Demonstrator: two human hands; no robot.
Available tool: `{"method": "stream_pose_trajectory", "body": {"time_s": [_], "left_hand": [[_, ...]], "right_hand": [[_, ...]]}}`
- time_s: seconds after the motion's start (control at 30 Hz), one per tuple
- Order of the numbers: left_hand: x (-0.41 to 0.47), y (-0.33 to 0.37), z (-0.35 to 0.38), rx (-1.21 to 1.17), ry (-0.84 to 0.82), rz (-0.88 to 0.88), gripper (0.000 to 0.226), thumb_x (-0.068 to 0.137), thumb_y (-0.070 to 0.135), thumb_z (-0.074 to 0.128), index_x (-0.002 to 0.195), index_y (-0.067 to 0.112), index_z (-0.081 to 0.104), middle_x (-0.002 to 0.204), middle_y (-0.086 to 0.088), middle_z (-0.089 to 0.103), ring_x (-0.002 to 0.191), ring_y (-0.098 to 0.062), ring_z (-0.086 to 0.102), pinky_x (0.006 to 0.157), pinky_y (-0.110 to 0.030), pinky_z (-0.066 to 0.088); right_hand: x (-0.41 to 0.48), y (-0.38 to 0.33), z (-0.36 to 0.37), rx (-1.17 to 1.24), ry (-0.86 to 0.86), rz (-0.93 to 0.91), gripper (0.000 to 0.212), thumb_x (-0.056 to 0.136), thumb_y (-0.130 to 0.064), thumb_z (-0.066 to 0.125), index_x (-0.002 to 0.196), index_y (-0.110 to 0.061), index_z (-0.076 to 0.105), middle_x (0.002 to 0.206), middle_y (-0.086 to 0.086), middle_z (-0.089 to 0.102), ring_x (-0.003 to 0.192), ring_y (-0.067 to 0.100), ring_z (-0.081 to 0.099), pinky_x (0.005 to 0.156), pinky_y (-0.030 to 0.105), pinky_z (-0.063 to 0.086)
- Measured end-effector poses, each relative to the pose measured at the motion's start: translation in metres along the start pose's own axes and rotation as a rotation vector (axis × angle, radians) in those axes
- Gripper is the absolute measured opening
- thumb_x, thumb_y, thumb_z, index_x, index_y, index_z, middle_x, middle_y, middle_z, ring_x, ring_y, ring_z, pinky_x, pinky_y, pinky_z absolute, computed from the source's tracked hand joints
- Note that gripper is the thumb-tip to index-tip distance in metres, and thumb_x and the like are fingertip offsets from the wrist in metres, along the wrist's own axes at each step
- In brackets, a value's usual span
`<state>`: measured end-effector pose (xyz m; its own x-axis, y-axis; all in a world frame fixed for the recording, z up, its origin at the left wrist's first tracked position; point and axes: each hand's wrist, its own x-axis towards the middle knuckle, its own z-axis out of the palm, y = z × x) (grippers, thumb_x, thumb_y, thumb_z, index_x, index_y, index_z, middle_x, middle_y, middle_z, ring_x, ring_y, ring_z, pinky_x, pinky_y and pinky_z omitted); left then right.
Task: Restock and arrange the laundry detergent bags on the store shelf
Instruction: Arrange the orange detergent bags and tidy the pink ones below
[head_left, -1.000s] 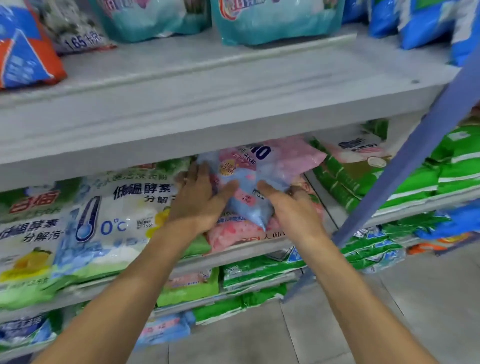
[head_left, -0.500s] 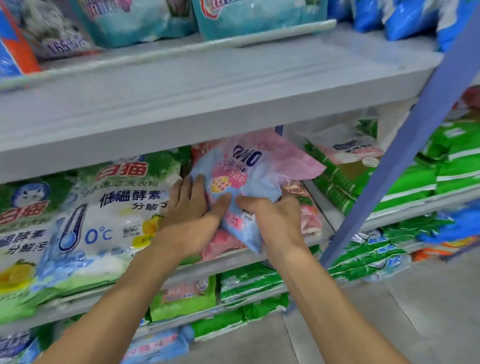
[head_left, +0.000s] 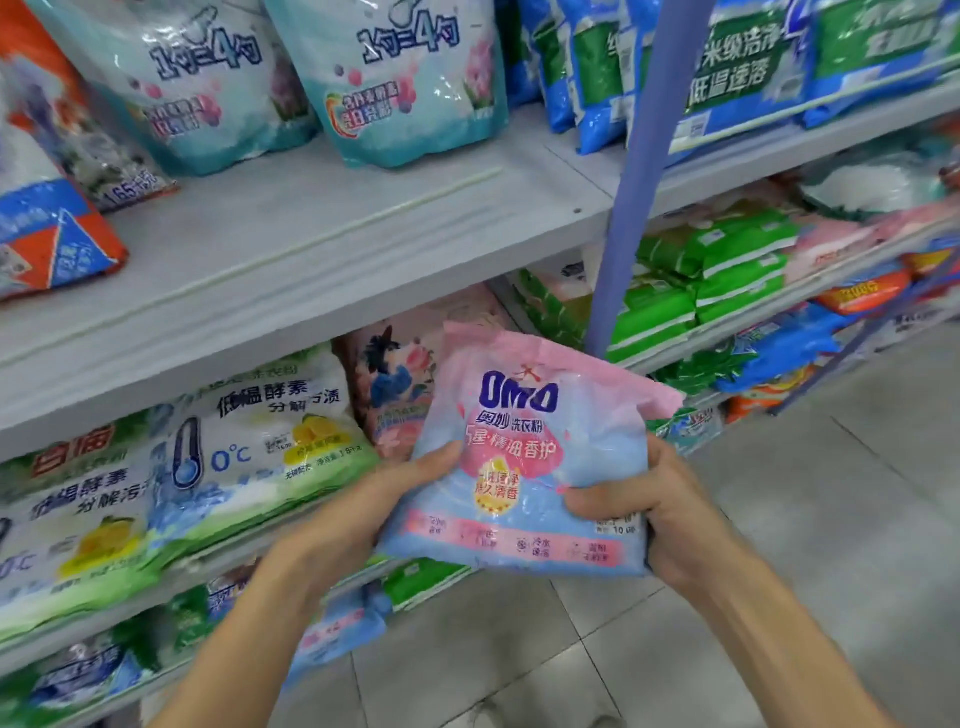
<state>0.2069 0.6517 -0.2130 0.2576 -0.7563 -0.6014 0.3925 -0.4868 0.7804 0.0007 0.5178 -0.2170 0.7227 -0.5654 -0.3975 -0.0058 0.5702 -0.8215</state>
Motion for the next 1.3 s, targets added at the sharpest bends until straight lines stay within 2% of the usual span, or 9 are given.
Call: {"method": "stream_pose_trajectory", "body": {"time_s": [0.1,0.27,0.4,0.63,0.77,0.9,1.03,1.17,1.3], "left_hand": [[-0.009,-0.005,0.035,-0.101,-0.076,-0.059,0.041,0.059,0.04,0.094,0.09,0.015,0.084,0.104,-0.014,0.078,0.087,-0.026,0.078,0.071,-0.037,0.064],[-0.02,0.009,0.1,-0.105,-0.056,0.115,0.044,0.073,0.015,0.085,0.115,0.01,0.073,0.112,-0.016,0.076,0.096,-0.033,0.076,0.076,-0.044,0.063],[-0.022,0.041,0.164,-0.027,-0.113,0.312,0.036,0.072,0.005,0.084,0.106,0.012,0.076,0.109,-0.014,0.077,0.089,-0.029,0.077,0.073,-0.04,0.064],[-0.018,0.097,0.27,0.025,-0.329,0.454,0.059,0.049,0.037,0.099,0.1,0.014,0.08,0.1,-0.01,0.079,0.085,-0.023,0.077,0.069,-0.033,0.062],[-0.014,0.122,0.328,-0.045,-0.508,0.401,0.089,0.049,0.045,0.099,0.128,0.022,0.067,0.124,-0.01,0.072,0.106,-0.029,0.073,0.082,-0.041,0.062],[0.007,0.126,0.38,-0.003,-0.443,0.391,0.061,0.081,0.039,0.08,0.135,0.017,0.062,0.129,-0.016,0.069,0.114,-0.038,0.068,0.098,-0.056,0.055],[0.034,0.137,0.423,0.003,-0.311,0.388,0.048,0.085,0.039,0.07,0.124,0.012,0.068,0.111,-0.016,0.076,0.098,-0.037,0.075,0.083,-0.049,0.062],[0.075,0.154,0.469,-0.025,-0.351,0.398,0.04,0.087,0.04,0.063,0.116,0.014,0.07,0.108,-0.016,0.077,0.093,-0.033,0.076,0.076,-0.045,0.064],[0.128,0.185,0.522,-0.071,-0.375,0.366,0.037,0.092,0.039,0.059,0.118,0.016,0.069,0.115,-0.017,0.075,0.102,-0.038,0.073,0.094,-0.057,0.055]], "right_hand": [[-0.037,-0.024,-0.015,-0.049,-0.007,-0.035,0.054,0.042,0.018,0.071,0.092,-0.002,0.076,0.089,0.018,0.077,0.075,0.033,0.075,0.061,0.038,0.062],[-0.092,-0.076,-0.059,-0.115,0.109,-0.153,0.055,0.05,0.01,0.075,0.103,-0.004,0.071,0.092,0.015,0.079,0.075,0.028,0.077,0.059,0.034,0.061],[-0.132,-0.116,-0.091,-0.086,0.251,-0.257,0.041,0.069,-0.011,0.086,0.108,-0.005,0.072,0.095,0.012,0.08,0.075,0.022,0.078,0.06,0.028,0.06],[-0.186,-0.172,-0.16,-0.002,0.429,-0.426,0.039,0.076,-0.017,0.075,0.114,-0.007,0.073,0.105,0.016,0.078,0.086,0.028,0.077,0.069,0.038,0.063],[-0.205,-0.192,-0.199,0.051,0.439,-0.444,0.044,0.079,-0.014,0.075,0.121,-0.003,0.069,0.108,0.021,0.076,0.084,0.032,0.077,0.068,0.044,0.064],[-0.206,-0.209,-0.239,0.154,0.437,-0.419,0.056,0.075,-0.021,0.079,0.127,-0.005,0.068,0.112,0.022,0.075,0.092,0.036,0.075,0.086,0.053,0.06],[-0.199,-0.234,-0.281,0.207,0.348,-0.426,0.054,0.094,-0.044,0.067,0.138,-0.014,0.062,0.131,0.018,0.069,0.12,0.04,0.066,0.103,0.059,0.051],[-0.183,-0.273,-0.331,0.173,0.38,-0.421,0.049,0.096,-0.047,0.057,0.133,-0.016,0.064,0.124,0.017,0.072,0.11,0.036,0.072,0.093,0.052,0.059],[-0.159,-0.318,-0.388,0.164,0.472,-0.416,0.039,0.096,-0.039,0.059,0.122,-0.013,0.07,0.114,0.017,0.076,0.097,0.033,0.076,0.084,0.048,0.062]]}}
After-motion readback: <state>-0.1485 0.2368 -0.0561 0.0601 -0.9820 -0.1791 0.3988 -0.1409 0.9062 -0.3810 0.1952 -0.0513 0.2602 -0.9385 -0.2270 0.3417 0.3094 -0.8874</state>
